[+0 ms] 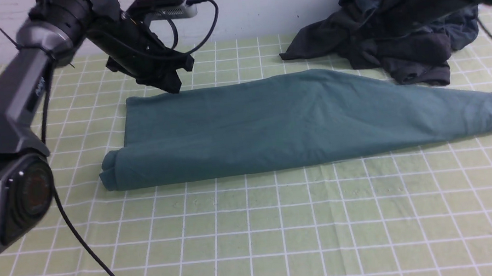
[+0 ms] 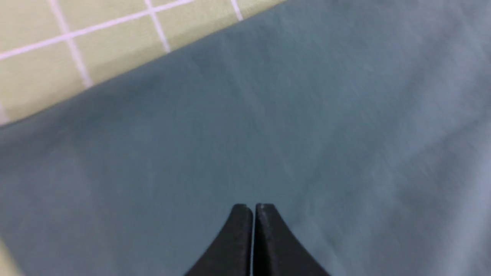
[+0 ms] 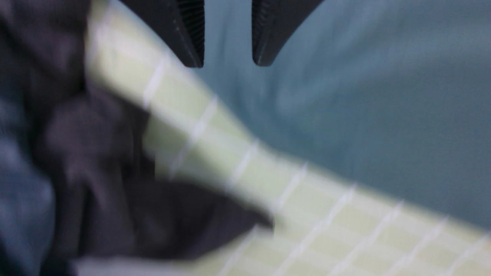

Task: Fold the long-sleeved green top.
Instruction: Use both arms to drag the lower edge of the fabric forward and fold it over the upper edge, then use the right arm to clamp the right edge of the fabric

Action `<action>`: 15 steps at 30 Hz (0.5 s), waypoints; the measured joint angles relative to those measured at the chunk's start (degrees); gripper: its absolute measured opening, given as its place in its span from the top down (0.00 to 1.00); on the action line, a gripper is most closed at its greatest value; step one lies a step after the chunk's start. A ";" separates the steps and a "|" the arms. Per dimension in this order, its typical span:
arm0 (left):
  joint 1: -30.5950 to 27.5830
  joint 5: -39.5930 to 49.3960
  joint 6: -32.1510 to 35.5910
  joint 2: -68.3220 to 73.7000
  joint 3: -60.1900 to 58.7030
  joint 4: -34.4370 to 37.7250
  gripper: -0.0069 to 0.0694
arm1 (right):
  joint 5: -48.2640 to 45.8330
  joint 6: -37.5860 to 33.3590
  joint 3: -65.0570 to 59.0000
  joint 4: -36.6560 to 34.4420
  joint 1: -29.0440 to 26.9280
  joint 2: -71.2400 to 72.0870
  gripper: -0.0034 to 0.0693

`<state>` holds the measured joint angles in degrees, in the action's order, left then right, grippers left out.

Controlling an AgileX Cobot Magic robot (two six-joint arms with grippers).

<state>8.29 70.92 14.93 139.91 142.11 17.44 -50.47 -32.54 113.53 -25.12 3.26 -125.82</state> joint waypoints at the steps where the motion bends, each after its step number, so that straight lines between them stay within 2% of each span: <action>1: 0.00 0.00 0.58 -3.92 -4.87 -0.35 0.91 | -9.35 4.17 0.06 5.21 -1.64 1.65 0.71; 2: 0.00 -0.07 1.83 -7.27 -9.54 -0.40 0.91 | -15.52 7.60 -0.32 10.62 -3.37 2.30 0.70; 5: 0.00 -0.22 4.38 -12.87 -18.25 0.07 0.91 | -18.33 13.49 -3.13 17.11 -6.43 2.44 0.70; 7: 0.00 -0.28 8.47 -20.34 -31.13 3.08 0.91 | -19.34 20.02 -8.89 21.07 -11.40 2.01 0.67; 11: 0.00 -0.37 14.62 -28.58 -43.48 9.18 0.91 | -17.79 23.61 -13.11 21.18 -16.35 1.45 0.60; 13: 0.00 -0.80 18.20 -36.03 -51.05 13.67 0.91 | -14.09 25.82 -14.59 18.98 -18.86 1.43 0.52; 15: 0.00 -1.83 19.28 -41.01 -54.34 15.15 0.91 | -11.93 27.21 -14.79 16.50 -19.92 1.43 0.46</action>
<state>8.29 69.09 34.20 98.91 87.77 32.59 -62.40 -5.32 98.74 -8.61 -16.66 -124.40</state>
